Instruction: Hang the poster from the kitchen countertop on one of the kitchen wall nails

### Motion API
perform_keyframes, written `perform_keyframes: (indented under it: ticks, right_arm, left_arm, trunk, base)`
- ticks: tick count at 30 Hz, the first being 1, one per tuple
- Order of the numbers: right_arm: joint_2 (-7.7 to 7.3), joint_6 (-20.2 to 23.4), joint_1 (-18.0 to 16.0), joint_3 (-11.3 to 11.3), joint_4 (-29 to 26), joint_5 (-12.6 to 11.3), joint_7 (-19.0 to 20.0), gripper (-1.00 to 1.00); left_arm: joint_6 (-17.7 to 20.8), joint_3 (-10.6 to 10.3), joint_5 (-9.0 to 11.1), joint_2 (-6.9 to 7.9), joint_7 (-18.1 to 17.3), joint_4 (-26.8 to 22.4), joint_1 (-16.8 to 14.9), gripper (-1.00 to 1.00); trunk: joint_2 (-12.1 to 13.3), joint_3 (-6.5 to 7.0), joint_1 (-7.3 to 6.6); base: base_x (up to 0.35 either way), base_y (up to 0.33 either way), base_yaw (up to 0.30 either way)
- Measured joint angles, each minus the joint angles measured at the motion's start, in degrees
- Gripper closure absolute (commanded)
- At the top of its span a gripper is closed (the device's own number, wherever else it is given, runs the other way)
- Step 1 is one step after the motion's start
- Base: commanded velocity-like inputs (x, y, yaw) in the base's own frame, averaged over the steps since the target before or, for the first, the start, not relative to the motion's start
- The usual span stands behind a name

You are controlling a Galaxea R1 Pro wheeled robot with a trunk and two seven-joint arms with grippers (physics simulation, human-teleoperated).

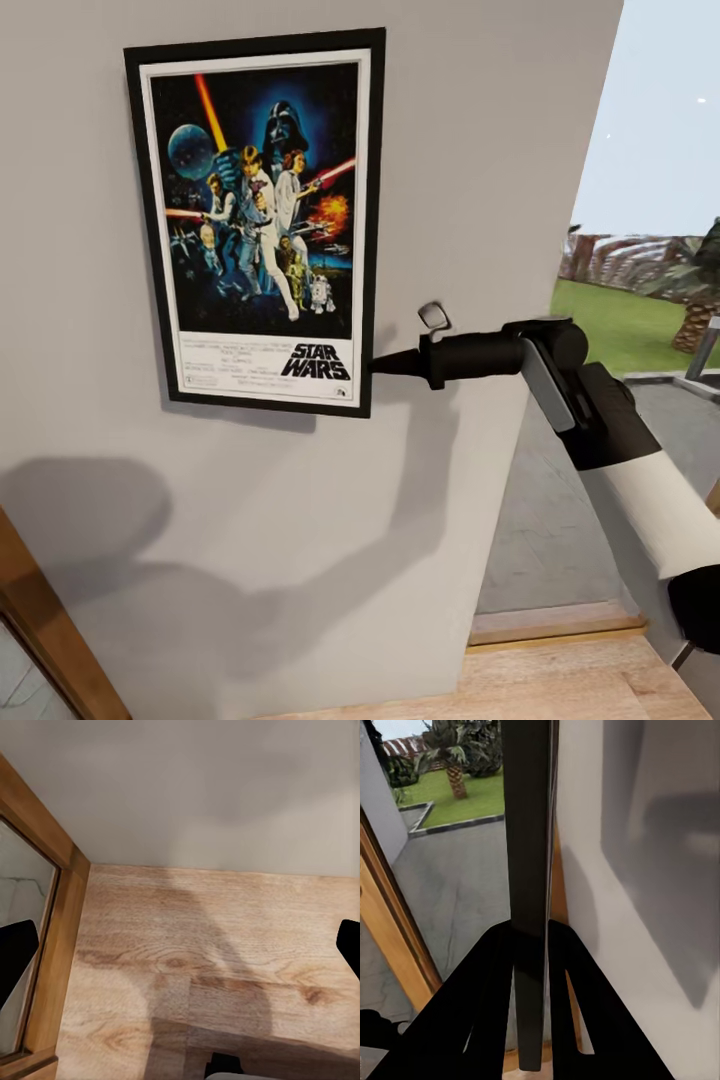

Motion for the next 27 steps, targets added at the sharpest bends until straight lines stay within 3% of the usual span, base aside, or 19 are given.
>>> perform_keyframes:
  ticks: [27]
  right_arm:
    - [0.00,-0.90,3.86,0.25,-2.97,0.17,0.60,1.00]
  left_arm:
    - [-0.03,0.00,0.00,0.00,-0.01,0.00,0.00,-1.00]
  trunk:
    - [0.00,0.00,0.00]
  base:
    - [0.000,0.000,0.000]
